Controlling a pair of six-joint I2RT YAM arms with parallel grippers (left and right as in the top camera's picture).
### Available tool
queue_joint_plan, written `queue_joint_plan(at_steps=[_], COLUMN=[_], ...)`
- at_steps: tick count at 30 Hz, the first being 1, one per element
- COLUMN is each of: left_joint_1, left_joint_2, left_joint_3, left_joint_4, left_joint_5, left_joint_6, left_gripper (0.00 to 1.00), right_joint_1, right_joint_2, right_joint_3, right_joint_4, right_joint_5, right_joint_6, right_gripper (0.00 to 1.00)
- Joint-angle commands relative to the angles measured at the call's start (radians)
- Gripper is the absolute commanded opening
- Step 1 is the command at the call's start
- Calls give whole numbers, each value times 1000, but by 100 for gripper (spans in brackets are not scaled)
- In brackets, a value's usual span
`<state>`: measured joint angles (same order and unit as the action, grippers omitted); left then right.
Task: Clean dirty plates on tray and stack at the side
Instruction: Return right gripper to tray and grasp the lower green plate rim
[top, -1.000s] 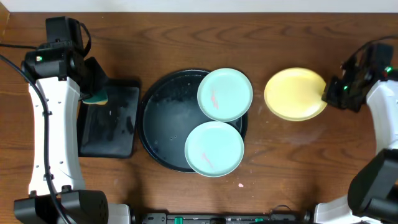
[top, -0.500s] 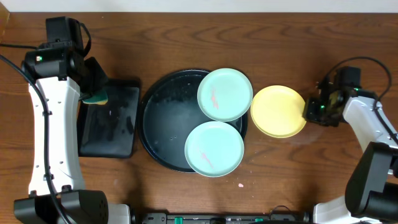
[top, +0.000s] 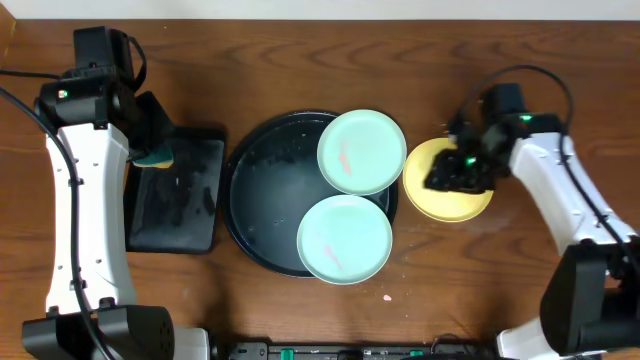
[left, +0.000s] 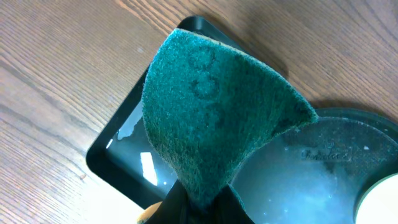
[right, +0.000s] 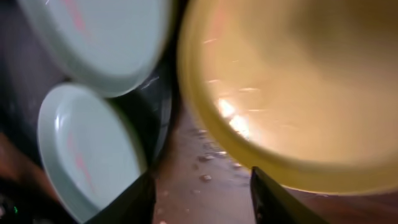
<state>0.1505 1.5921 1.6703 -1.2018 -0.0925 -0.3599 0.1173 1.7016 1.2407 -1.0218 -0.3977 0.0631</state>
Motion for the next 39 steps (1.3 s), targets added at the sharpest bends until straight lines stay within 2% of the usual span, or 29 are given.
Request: queue_joint_plan(at_steps=[1,7,11,15,17,19,20,21,24,29,34,39], left_joint_1=[5,5,5,5,5,5,5,5,5,5,5,5], left_joint_2=[-10,-10,-10,-10,-10,-10,-10,-10,-10,-10,-10,-10], left_joint_3=[1,1,1,1,1,1,1,1,1,1,0,-24], left_joint_4=[-2,-2,-2,-2,-2,-2,-2,-2,-2,-2,-2,-2], left_joint_5=[-13,-13,-13,-13,-13,-13,-13,-13,-13,-12,-12,-12], left_joint_6=[-1,-1,-1,-1,-1,-1,-1,-1,-1,-2,-2,-2], left_gripper=[7,7,7,8,7,8,8,7,7,8,7,7], right_joint_1=[106,254,302,323,336,352,361,370,407,461,493,565], right_joint_2=[23,137,209,216,216,216,216,216,215,215,216,216], right_joint_3=[6,6,6,6,6,6,6,6,12,67,82,82], right_joint_4=[-5,-13,-13,-2,8,17,24,37,87,198,346,452], right_joint_5=[-18,-18,-18,-18,-18,-17,-18,-18,-23,-3,103,298], right_joint_6=[-9,33,42,48,54,61,63,63,69,167,304,428], right_gripper=[52,54,40,34,28,14,3,1,1,1,1,1])
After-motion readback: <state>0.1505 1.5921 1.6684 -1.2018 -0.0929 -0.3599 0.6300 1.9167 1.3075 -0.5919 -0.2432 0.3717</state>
